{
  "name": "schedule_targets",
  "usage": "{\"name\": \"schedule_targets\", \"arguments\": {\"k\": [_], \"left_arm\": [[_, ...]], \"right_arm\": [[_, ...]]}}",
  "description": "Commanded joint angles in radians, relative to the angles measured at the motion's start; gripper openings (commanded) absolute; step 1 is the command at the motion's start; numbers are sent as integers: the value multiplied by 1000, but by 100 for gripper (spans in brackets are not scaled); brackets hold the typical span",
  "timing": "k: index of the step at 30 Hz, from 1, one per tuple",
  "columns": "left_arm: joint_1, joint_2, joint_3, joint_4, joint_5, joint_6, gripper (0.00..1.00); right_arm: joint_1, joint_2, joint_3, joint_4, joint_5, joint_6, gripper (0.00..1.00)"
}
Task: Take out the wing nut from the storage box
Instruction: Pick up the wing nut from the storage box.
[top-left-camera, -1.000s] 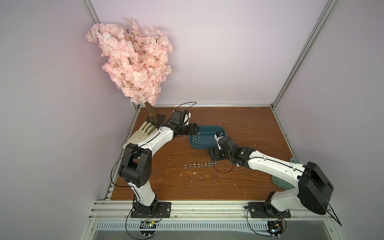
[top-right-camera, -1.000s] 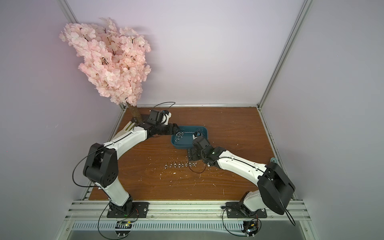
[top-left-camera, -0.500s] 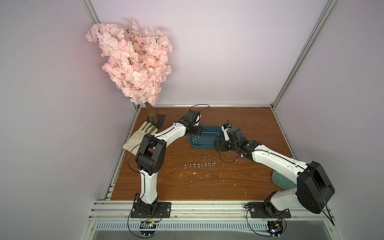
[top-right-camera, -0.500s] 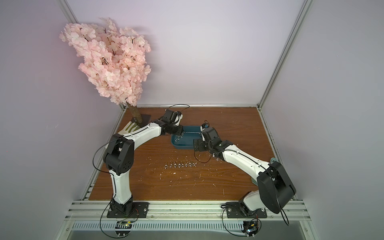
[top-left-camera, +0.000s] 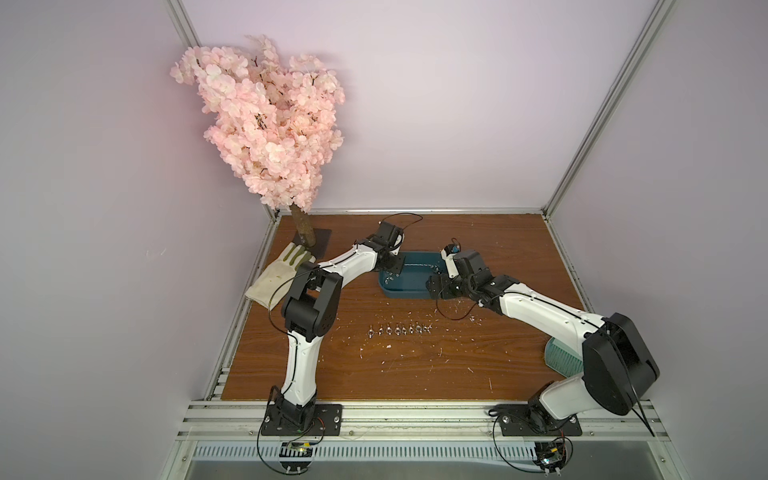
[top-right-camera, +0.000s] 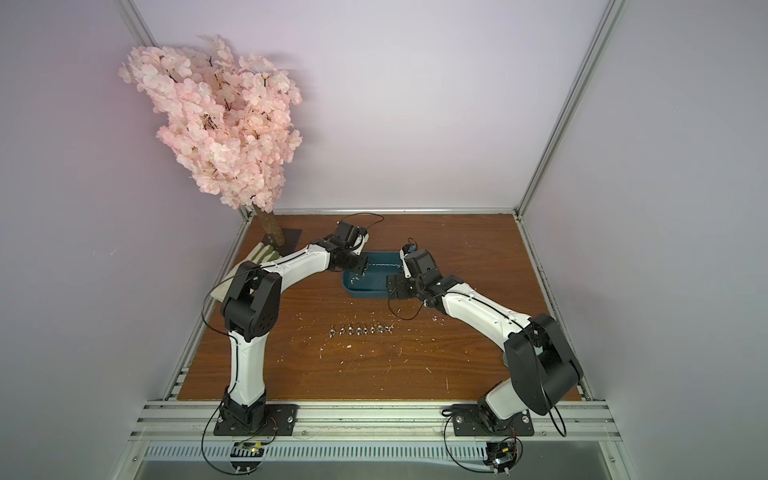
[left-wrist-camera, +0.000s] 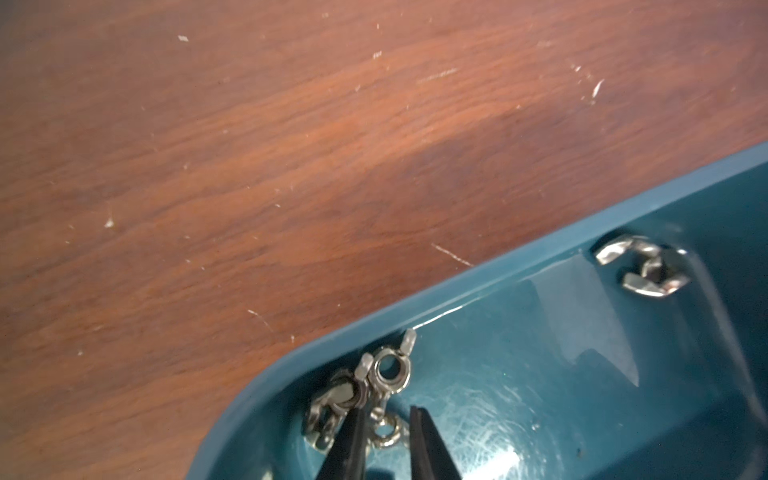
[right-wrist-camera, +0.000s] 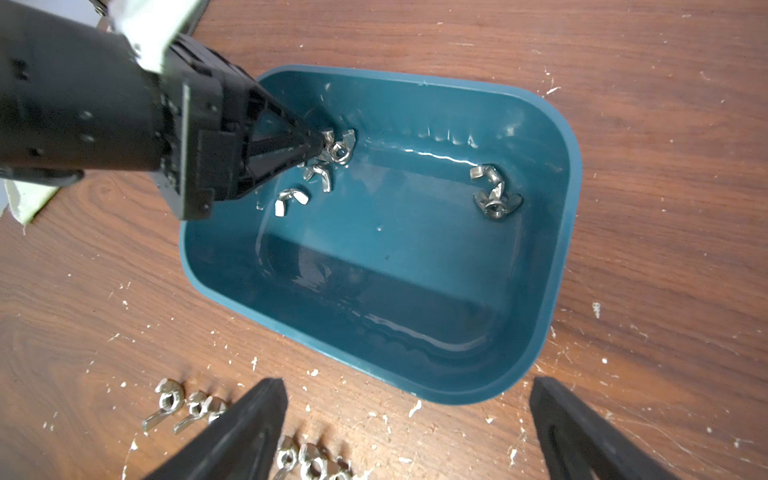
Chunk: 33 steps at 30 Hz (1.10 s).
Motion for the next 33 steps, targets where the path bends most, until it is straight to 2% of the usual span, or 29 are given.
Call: {"name": "schedule_targets", "arguments": {"k": [1, 22, 33], "left_arm": [[-2, 14, 25, -22, -12, 17, 24], [-3, 68, 34, -23, -37, 16, 23], [-9, 79, 25, -23, -45, 16, 17]], "right_arm": [[-3, 4, 45, 22, -15, -10, 99], [-6, -8, 29, 28, -23, 9, 99], [-6, -30, 10, 41, -30, 24, 99]]}}
